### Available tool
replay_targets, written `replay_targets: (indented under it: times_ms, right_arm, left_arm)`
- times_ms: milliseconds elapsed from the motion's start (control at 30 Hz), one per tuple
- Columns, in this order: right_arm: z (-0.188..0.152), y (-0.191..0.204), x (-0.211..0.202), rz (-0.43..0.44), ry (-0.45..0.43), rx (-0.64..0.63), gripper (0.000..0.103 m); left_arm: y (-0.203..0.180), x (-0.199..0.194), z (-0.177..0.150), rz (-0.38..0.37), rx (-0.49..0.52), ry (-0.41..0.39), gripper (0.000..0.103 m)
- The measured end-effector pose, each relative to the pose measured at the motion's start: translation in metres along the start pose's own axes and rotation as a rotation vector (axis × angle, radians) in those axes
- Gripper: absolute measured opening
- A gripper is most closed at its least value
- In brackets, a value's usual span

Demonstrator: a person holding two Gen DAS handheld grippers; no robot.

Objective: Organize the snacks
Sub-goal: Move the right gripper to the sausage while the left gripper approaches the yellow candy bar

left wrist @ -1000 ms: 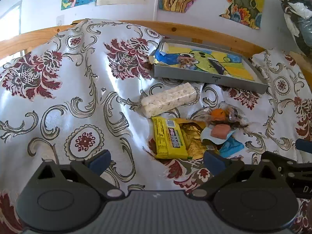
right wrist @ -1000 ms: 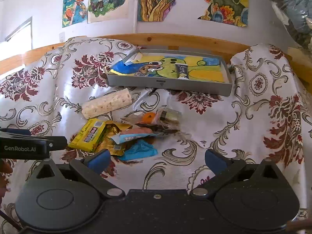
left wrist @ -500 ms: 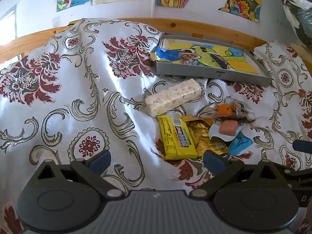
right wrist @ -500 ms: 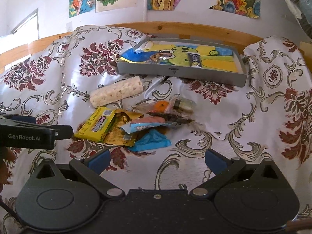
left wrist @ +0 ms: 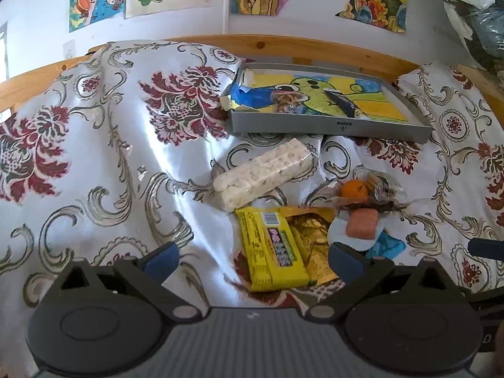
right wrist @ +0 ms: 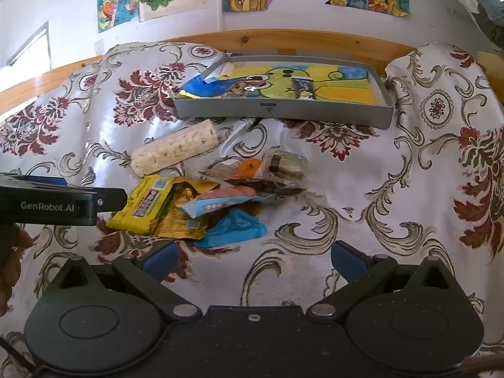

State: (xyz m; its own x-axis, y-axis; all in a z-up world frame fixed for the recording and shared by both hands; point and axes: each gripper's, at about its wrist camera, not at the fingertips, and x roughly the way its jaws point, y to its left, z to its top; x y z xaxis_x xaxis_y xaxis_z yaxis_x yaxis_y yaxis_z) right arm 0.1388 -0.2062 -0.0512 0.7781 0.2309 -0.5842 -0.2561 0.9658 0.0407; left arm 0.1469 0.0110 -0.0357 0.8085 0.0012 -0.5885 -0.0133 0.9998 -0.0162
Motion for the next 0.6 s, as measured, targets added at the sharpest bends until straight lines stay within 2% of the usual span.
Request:
replay_targets:
  times_ms: [233, 367, 600]
  right_arm:
    - [0.006, -0.013, 0.007, -0.009, -0.006, 0.046, 0.102]
    - [0.007, -0.019, 0.009, -0.015, -0.022, 0.062, 0.102]
    - [0.009, -0.016, 0.014, 0.002, -0.056, 0.034, 0.102]
  left_arm:
    - [-0.006, 0.015, 0.011, 0.034, 0.023, -0.015, 0.102]
    - [-0.009, 0.023, 0.016, 0.048, 0.043, 0.003, 0.102]
    - [-0.002, 0.033, 0.019, 0.061, 0.003, 0.038, 0.102]
